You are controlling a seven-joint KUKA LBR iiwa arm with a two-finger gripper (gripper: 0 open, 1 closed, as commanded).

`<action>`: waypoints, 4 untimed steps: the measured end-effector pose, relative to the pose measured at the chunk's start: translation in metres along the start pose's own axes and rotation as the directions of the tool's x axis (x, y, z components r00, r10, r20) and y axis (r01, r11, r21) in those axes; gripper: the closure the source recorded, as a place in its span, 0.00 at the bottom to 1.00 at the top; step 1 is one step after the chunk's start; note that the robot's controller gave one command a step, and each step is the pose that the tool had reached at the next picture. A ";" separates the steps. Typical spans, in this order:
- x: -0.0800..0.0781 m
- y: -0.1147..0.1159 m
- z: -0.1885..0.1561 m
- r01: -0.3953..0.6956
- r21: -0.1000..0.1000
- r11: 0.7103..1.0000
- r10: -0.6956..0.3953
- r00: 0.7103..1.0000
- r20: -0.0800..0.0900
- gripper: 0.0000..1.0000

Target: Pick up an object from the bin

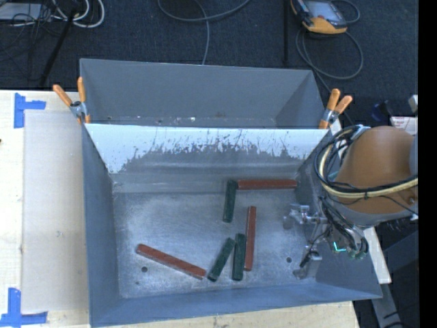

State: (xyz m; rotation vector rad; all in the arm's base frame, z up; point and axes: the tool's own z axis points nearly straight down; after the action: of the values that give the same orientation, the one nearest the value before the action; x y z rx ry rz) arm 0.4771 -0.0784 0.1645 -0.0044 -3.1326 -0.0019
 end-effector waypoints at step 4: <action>-0.070 0.058 0.094 0.832 0.009 0.554 -0.833 0.554 0.006 0.00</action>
Offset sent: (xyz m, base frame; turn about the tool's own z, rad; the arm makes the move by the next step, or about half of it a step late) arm 0.0079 0.0690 -0.0904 -0.0847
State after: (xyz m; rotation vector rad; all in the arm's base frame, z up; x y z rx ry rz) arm 0.5461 -0.0201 0.0696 1.4805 -2.7731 0.0001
